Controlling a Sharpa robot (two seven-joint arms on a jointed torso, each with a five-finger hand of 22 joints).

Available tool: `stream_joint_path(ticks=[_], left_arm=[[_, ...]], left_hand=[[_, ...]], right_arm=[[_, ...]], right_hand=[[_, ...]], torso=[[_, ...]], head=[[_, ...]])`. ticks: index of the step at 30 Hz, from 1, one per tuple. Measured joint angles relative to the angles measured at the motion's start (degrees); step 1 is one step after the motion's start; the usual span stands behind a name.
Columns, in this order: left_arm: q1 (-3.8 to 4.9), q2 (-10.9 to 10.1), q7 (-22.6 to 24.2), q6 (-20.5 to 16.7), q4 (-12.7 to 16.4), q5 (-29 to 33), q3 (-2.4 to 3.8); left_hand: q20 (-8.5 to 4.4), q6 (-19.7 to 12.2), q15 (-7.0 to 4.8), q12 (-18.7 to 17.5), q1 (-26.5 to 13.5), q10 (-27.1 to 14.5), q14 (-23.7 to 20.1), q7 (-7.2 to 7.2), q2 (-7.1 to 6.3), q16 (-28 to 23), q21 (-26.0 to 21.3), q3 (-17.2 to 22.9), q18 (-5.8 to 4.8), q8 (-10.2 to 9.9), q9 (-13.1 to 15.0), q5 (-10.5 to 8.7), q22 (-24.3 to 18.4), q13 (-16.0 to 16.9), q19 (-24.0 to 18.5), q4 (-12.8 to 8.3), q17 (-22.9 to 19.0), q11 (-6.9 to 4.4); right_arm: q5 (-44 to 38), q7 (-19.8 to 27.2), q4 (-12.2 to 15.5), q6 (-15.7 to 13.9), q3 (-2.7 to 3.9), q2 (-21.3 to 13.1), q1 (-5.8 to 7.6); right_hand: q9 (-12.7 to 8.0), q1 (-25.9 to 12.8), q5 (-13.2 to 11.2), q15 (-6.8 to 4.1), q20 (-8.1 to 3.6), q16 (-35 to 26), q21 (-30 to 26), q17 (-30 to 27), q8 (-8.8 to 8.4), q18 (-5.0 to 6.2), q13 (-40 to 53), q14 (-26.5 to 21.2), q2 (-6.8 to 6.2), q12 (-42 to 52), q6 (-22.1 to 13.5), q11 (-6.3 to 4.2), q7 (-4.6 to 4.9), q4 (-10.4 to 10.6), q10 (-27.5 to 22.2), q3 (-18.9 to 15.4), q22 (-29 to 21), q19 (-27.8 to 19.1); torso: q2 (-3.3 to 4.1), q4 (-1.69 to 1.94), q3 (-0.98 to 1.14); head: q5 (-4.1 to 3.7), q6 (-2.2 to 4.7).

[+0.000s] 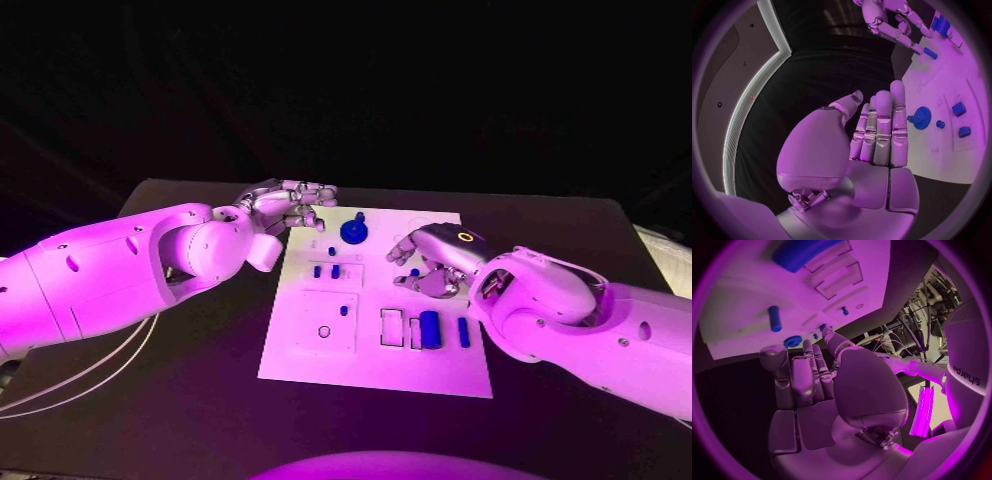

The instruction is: Assemble the parts on the task board

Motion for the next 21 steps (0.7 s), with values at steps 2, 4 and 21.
stream_joint_path(ticks=[2, 4, 21], left_arm=[[0.0, -0.08, 0.06, -0.02, 0.02, -0.01, 0.0], [0.0, -0.12, 0.15, -0.04, 0.04, -0.01, -0.01], [0.0, -0.28, 0.62, -0.05, 0.1, -0.06, -0.08]], left_hand=[[0.0, 0.0, 0.0, 0.0, 0.0, 0.0, 0.0, 0.0, 0.0, 0.0, 0.0, 0.0, 0.0, 0.05, 0.0, 0.0, 0.0, 0.0, 0.0, 0.0, 0.0, 0.0], [0.0, 0.0, 0.0, 0.0, 0.0, -0.21, 0.0, 0.0, 0.0, 0.0, 0.0, 0.0, -0.01, 0.23, 0.0, 0.0, -0.07, 0.0, 0.0, 0.0, -0.05, -0.21], [0.0, 0.0, 0.0, 0.0, 0.0, -0.2, 0.0, 0.0, 0.0, 0.0, 0.01, 0.0, 0.0, 0.23, 0.0, 0.0, -0.07, -0.01, 0.0, 0.0, -0.05, -0.21]], right_arm=[[0.34, -0.17, -0.66, 0.26, 0.13, -1.03, 0.89], [0.58, -0.24, -1.54, 0.8, 0.15, -1.6, 1.33], [1.03, 0.01, -6.45, 6.7, -0.04, -0.36, 1.86]], right_hand=[[-0.15, 0.14, 0.0, 0.0, 0.11, -0.24, 0.0, -0.35, -0.32, -0.01, -0.17, 0.0, -0.2, 0.0, -0.34, 0.19, -0.34, -0.31, -0.86, -0.31, 0.0, 0.24], [-0.18, -0.24, 0.0, 0.0, 0.11, -0.24, -0.05, -0.28, -0.32, -0.01, -0.18, 0.0, -0.58, -0.47, -0.52, 0.22, -0.52, -0.25, -1.85, -0.92, -0.45, 0.24], [-0.11, 0.86, 0.0, 0.0, 0.01, -0.24, -1.46, -0.44, -0.32, 0.0, -0.06, 0.0, 0.06, 0.03, -0.33, -0.07, -0.74, -0.78, -2.56, -2.04, -1.96, -0.5]], torso=[[0.0, -0.05, -0.02], [0.0, -0.07, -0.05], [0.06, -0.08, -0.08]], head=[[-0.1, 0.03], [-0.14, 0.09], [0.01, 0.25]])
